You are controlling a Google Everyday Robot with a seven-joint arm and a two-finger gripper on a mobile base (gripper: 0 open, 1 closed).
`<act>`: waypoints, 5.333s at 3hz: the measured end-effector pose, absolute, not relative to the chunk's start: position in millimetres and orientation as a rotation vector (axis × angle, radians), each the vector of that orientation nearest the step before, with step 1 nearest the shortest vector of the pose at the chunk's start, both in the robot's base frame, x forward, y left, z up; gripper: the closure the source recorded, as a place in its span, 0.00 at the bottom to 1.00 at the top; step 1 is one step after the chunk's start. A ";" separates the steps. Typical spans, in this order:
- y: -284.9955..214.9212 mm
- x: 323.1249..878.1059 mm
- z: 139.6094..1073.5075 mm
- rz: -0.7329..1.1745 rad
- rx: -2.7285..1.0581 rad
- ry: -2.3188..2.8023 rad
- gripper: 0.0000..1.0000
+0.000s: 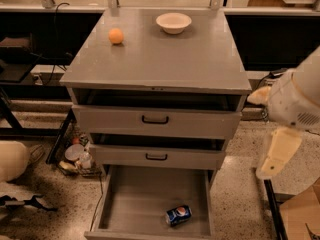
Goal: Pick pepsi can from bottom drawer and place on counter
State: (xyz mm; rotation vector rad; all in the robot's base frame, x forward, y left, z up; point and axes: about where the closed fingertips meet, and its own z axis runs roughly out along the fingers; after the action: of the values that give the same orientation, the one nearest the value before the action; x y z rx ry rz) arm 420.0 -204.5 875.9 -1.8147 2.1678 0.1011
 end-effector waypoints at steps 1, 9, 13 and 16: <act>-181.1 402.7 788.7 0.283 -1.844 2.128 0.00; -195.6 466.3 493.2 0.478 -1.805 1.974 0.00; -168.6 494.0 307.9 0.543 -1.832 1.921 0.00; -147.4 514.8 219.1 0.510 -1.866 1.893 0.00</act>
Offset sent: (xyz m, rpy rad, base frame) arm -0.0129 0.0197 -0.0711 0.0841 0.0627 0.0469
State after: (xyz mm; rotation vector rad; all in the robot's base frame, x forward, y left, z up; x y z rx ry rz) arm 514.8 -147.4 219.1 -1.8661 1.8931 0.5098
